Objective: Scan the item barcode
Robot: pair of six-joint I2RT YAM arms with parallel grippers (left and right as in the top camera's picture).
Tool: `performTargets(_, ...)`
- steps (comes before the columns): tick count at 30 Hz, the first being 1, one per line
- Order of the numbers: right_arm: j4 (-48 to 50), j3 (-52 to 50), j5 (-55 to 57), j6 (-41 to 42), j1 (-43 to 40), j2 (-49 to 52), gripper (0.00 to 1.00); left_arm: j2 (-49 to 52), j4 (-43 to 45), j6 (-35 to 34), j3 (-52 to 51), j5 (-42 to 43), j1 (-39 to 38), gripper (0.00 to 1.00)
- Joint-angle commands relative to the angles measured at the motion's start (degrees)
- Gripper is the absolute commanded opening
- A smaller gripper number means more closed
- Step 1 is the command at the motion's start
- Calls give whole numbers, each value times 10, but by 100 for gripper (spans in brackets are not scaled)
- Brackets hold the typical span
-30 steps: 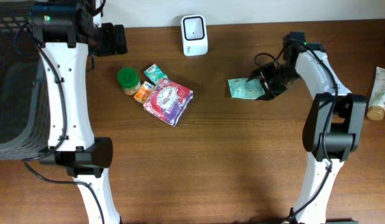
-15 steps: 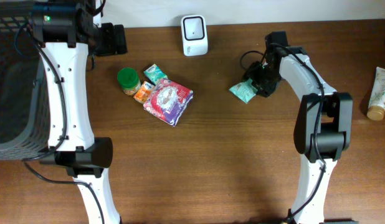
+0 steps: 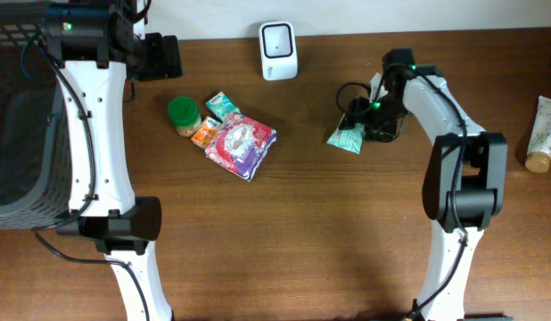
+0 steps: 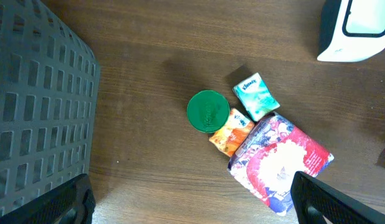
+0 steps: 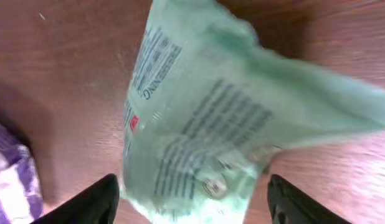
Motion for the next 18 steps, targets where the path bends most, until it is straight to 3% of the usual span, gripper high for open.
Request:
performTargets(1, -37, 64, -11, -9, -28, -4, 73, -6, -1, 3, 7, -5, 0, 99)
performTargets(11, 9, 49, -71, 15, -31, 48, 75, -6, -1, 3, 7, -5, 0, 99)
performTargets(16, 13, 48, -41, 20, -22, 78, 74, -6, -1, 3, 7, -5, -2, 99)
performTargets(17, 16, 48, -35, 20, -21, 83, 60, -6, -1, 3, 7, -5, -2, 99)
performTargets(18, 18, 48, -34, 20, -20, 84, 53, -6, -1, 3, 7, -5, -2, 99)
